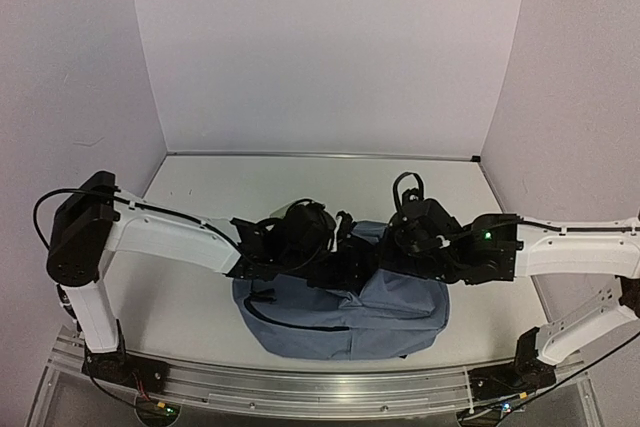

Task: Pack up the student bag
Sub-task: Place the personal item in the student bag, then pick up the stationery from the center of the board.

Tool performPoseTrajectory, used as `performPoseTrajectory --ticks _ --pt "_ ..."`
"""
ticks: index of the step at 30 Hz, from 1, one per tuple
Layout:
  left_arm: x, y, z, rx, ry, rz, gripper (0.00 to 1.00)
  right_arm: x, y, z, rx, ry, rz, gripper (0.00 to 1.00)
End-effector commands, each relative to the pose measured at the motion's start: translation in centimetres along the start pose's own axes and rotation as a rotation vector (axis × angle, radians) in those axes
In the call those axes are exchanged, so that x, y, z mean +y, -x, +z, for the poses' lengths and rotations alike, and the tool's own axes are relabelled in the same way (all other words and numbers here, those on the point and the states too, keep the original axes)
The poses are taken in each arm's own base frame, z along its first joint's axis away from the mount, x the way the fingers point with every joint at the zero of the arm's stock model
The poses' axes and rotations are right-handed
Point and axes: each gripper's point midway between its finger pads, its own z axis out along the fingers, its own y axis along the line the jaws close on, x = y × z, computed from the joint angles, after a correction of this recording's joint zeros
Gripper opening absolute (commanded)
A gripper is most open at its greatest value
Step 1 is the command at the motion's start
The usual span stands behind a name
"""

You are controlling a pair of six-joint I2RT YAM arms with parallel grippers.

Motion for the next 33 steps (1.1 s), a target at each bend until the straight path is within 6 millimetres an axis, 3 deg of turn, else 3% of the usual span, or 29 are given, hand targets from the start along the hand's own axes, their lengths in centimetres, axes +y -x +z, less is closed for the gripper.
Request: performPoseTrajectory --ticks 1,5,9,17,23,28,33 --pt "-3.6 1.6 -5.0 -0.082 -0.066 0.101 0.35 -2.0 -0.9 -1.0 0.026 -0.01 0.045 0.0" --pt "-3.1 1.6 -7.5 -0.092 -0.026 0.146 0.45 -3.4 -2.0 -1.4 0.06 -0.017 0.062 0.0" --pt "-2.6 3.7 -10.3 -0.143 0.029 0.175 0.53 -4.2 -2.8 -1.5 0.09 -0.03 0.065 0.0" --pt "4.5 10.8 -14.0 -0.294 0.16 0.038 0.62 -6.3 -1.7 -3.2 0.062 -0.107 0.04 0.0" --pt "7.2 13.1 -14.0 -0.317 0.208 -0.003 0.63 -8.7 0.7 -5.6 -0.034 -0.202 0.059 0.0" --pt "10.3 13.8 -12.6 -0.278 0.215 -0.087 0.64 -10.7 2.4 -6.6 -0.11 -0.332 0.029 0.0" --pt "13.2 15.2 -10.7 -0.239 0.275 -0.073 0.67 -11.0 3.1 -6.7 -0.141 -0.383 0.013 0.0"
